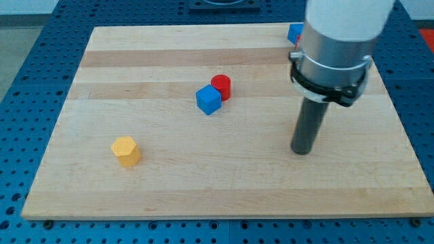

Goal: Slide the yellow heart towards center right

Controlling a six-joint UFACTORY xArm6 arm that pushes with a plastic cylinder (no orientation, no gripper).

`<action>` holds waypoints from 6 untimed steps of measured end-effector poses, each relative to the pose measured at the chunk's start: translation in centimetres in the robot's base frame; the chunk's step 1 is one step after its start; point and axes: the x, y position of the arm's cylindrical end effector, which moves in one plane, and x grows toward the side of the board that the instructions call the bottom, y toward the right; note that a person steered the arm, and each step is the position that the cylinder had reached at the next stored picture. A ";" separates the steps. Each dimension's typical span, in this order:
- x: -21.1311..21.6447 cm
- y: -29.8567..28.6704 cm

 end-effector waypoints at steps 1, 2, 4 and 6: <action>-3.3 1.7; -7.7 0.6; -7.7 -3.8; -11.8 -7.8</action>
